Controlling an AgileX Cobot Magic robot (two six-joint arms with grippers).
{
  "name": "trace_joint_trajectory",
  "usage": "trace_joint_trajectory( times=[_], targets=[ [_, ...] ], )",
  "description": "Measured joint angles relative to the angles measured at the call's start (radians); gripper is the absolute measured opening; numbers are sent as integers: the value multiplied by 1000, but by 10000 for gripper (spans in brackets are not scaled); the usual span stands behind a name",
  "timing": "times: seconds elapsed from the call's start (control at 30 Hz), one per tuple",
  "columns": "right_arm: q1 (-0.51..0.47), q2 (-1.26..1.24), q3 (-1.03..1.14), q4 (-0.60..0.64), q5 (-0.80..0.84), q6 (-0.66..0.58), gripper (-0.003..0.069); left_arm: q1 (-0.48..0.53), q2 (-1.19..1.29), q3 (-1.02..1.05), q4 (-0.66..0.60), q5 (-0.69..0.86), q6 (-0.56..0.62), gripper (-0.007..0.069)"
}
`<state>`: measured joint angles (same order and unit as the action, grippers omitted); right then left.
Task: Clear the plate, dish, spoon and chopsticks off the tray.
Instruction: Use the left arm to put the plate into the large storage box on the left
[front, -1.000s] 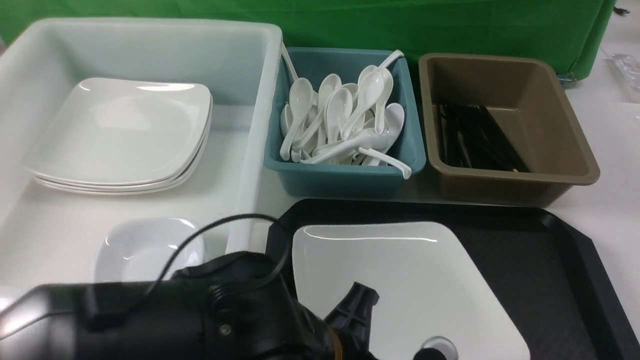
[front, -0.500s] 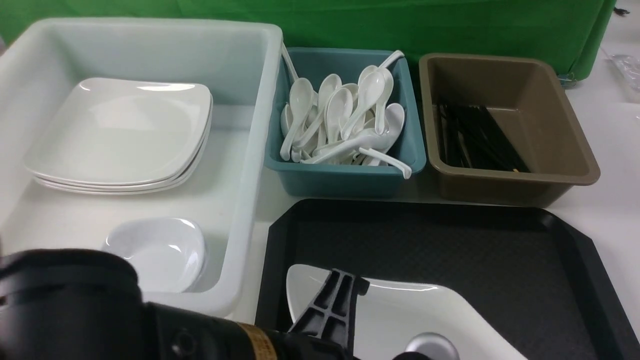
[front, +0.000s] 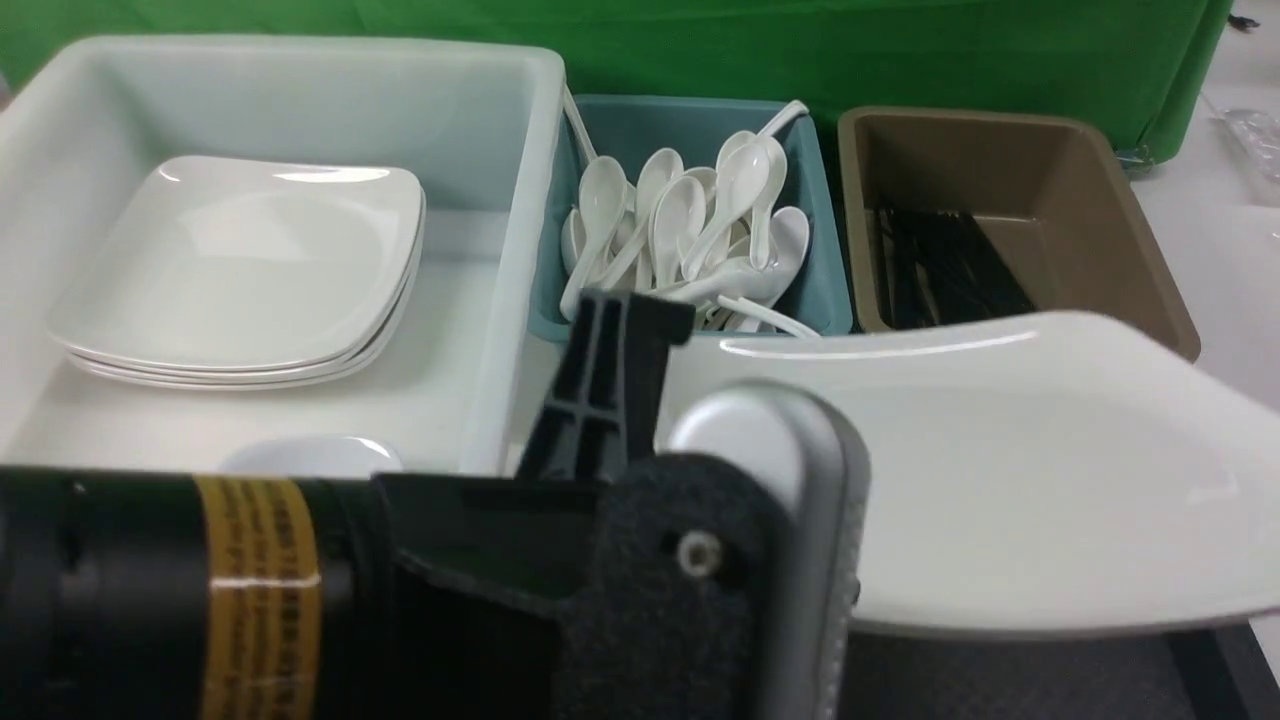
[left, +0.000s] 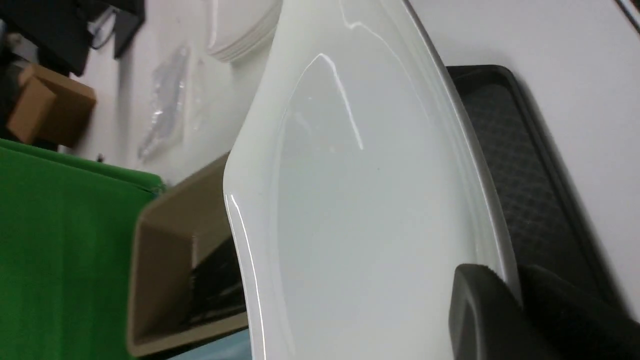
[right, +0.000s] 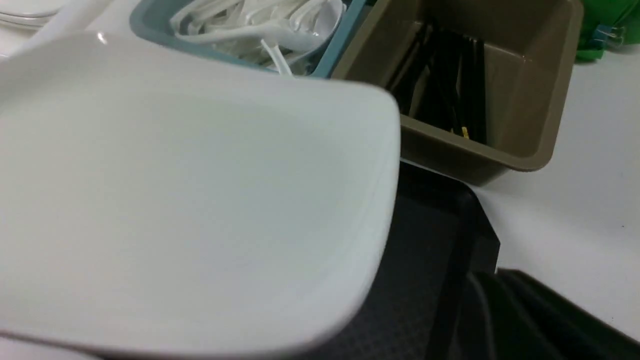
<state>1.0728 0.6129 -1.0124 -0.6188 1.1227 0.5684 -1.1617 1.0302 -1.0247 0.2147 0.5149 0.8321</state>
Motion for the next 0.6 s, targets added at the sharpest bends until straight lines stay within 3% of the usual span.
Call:
trace_joint_trajectory(
  times=[0.2, 0.4, 0.47, 0.5, 0.53, 0.6],
  targets=[
    [0, 78, -41, 0, -51, -1, 22, 120, -3, -17, 168, 72, -140, 32],
    [0, 174, -111, 0, -88, -42, 22, 432, 23, -17, 208, 111, -182, 34],
    [0, 193, -115, 1, -112, -60, 22, 600, 72, -17, 209, 85, -187, 34],
    [0, 196, -115, 2, -115, -62, 22, 626, 77, -17, 209, 83, -187, 34],
    [0, 206, -115, 15, -123, -72, 22, 738, 137, -17, 209, 62, -191, 34],
    [0, 211, -115, 26, -130, -84, 22, 803, 185, -18, 209, 54, -193, 34]
  ],
)
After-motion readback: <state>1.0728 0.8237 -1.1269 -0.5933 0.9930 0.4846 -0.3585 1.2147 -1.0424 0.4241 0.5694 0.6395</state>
